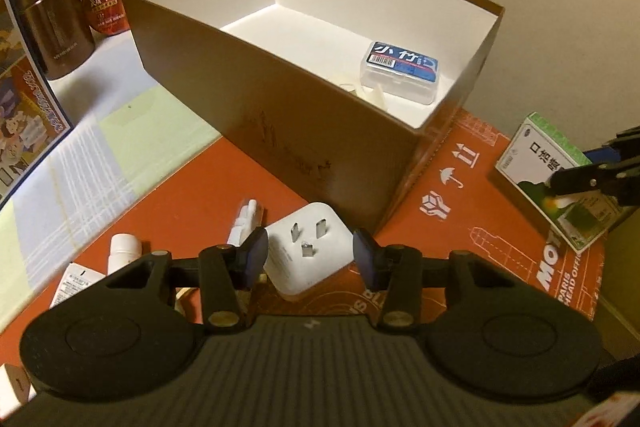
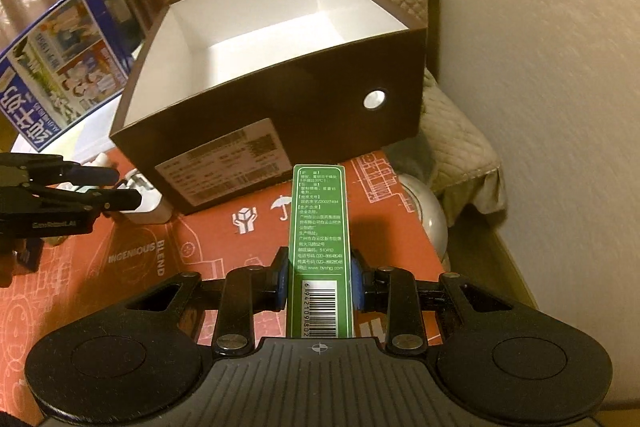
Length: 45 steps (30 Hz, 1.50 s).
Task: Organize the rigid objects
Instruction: 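Lift the green box with the right tool while the left tool grasps the white plug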
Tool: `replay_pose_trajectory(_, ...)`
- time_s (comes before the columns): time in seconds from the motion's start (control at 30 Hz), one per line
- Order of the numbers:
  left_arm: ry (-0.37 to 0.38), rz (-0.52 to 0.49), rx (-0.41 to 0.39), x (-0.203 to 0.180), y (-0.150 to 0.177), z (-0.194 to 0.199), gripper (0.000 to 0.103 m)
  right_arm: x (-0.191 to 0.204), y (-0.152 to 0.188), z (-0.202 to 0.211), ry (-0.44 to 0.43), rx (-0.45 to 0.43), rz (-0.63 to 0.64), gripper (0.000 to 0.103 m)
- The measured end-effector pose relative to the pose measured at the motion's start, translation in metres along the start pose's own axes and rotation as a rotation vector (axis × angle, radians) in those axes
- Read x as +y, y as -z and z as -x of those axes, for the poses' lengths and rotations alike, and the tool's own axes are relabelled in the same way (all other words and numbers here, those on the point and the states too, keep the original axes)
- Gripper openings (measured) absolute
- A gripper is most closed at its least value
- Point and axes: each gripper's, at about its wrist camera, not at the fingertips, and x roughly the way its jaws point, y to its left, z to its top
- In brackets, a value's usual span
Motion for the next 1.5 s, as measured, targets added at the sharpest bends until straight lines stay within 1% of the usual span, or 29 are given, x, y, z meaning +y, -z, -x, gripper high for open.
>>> replay_pose_trajectory(0.03,-0.002,-0.005,0.002,0.000,0.000,-0.002,0.037,0.000,0.000,-0.001,0.002,0.002,-0.003,0.027)
replay_pose_trajectory(0.07,-0.004,-0.012,0.001,0.000,0.000,-0.004,0.031,-0.001,0.000,-0.001,0.003,0.004,-0.005,0.027)
replay_pose_trajectory(0.1,-0.004,-0.018,0.000,-0.001,0.000,-0.005,0.028,-0.001,0.000,-0.001,0.003,0.006,-0.007,0.027)
replay_pose_trajectory(0.17,-0.010,-0.022,0.002,-0.002,0.000,-0.007,0.023,0.000,0.000,-0.003,0.003,0.010,-0.008,0.027)
replay_pose_trajectory(0.2,-0.008,-0.022,-0.005,-0.002,0.001,-0.007,0.017,0.000,0.000,-0.003,0.003,0.012,-0.008,0.027)
replay_pose_trajectory(0.33,-0.024,-0.018,-0.013,-0.004,0.005,-0.005,0.010,0.003,-0.001,-0.005,-0.001,0.017,0.000,0.027)
replay_pose_trajectory(0.6,-0.042,0.052,0.011,-0.014,0.021,0.011,0.010,0.010,-0.002,-0.008,-0.021,0.028,0.026,0.027)
replay_pose_trajectory(0.7,-0.038,0.066,0.016,-0.017,0.025,0.014,0.011,0.012,-0.001,-0.008,-0.027,0.031,0.032,0.027)
replay_pose_trajectory(0.83,-0.033,0.065,0.018,-0.016,0.022,0.013,0.013,0.013,-0.001,-0.009,-0.034,0.037,0.038,0.027)
replay_pose_trajectory(0.93,-0.046,0.048,0.009,-0.019,0.021,0.011,0.014,0.014,0.000,-0.009,-0.038,0.039,0.042,0.027)
replay_pose_trajectory(1.03,-0.057,0.035,0.004,-0.021,0.021,0.010,0.011,0.014,0.001,-0.009,-0.039,0.042,0.045,0.027)
replay_pose_trajectory(1.1,-0.068,0.027,0.002,-0.023,0.022,0.011,0.011,0.014,0.002,-0.009,-0.039,0.044,0.045,0.027)
replay_pose_trajectory(1.5,-0.112,0.051,0.010,-0.023,0.028,0.022,0.011,0.017,0.002,-0.007,-0.047,0.034,0.059,0.027)
